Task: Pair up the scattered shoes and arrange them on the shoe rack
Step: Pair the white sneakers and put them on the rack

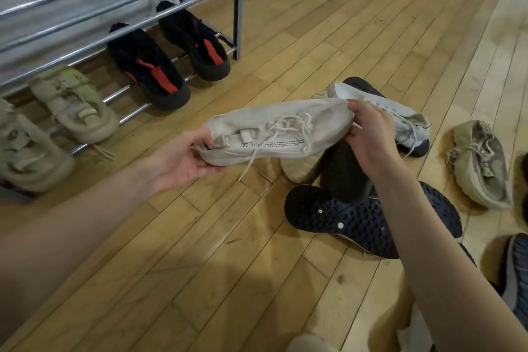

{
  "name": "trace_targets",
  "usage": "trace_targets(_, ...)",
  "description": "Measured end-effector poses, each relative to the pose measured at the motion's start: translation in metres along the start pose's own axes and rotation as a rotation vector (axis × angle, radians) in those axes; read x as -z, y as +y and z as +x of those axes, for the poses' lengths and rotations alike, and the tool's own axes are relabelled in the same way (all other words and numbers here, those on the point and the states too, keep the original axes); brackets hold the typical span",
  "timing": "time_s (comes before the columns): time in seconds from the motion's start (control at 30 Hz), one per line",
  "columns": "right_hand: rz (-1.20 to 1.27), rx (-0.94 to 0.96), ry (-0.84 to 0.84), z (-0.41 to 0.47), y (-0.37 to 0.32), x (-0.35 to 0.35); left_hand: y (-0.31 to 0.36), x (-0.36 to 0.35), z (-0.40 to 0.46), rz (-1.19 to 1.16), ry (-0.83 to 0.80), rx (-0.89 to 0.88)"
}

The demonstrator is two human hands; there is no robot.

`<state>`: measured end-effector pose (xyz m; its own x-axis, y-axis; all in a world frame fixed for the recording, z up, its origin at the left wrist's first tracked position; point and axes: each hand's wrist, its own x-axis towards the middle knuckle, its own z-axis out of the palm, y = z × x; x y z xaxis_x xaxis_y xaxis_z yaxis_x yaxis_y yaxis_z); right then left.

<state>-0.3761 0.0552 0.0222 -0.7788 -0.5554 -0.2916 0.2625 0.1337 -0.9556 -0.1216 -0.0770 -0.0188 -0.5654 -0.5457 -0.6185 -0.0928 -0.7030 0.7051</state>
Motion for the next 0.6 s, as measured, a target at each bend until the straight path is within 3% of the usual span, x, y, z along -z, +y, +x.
trace_targets(0.1,-0.217,0.152,-0.021,0.010,0.005,0.003,-0.001,0.000,-0.001,-0.096,0.059,-0.020)
trace_targets(0.2,-0.960,0.468,0.082,0.033,0.007,0.013,-0.004,0.007,-0.002,-0.170,0.151,-0.039)
trace_targets(0.27,-1.288,0.392,0.064,0.051,0.007,0.015,-0.009,0.013,-0.004,-0.222,0.209,-0.039)
trace_targets(0.37,-1.548,0.215,0.010,0.067,0.015,0.011,-0.018,0.015,-0.008,-0.296,0.237,-0.023)
trace_targets(0.47,-1.701,0.293,0.108,0.073,0.017,0.005,-0.026,0.014,-0.011,-0.362,0.281,0.024)
trace_targets(0.6,-1.650,0.359,0.160,0.072,0.006,-0.003,-0.033,0.018,-0.015,-0.400,0.297,0.079)
